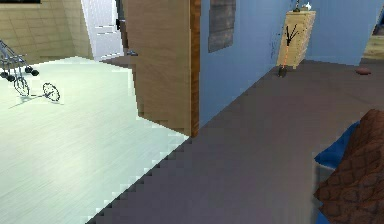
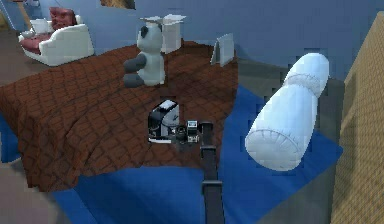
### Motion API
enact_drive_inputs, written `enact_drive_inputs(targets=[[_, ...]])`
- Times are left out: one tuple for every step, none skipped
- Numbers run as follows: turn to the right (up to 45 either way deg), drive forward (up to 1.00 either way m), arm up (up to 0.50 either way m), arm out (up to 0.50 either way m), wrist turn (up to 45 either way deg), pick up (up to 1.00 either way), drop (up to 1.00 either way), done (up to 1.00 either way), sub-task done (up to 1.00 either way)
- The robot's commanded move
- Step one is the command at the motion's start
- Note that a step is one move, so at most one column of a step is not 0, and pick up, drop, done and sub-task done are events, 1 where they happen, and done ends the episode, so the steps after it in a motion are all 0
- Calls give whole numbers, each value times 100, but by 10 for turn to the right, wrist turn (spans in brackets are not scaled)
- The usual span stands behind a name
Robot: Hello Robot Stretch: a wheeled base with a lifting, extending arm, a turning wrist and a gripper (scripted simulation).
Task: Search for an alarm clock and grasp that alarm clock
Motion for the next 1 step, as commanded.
enact_drive_inputs(targets=[[0, 0, 0, 0, 0, 0, 0, 100, 0]])
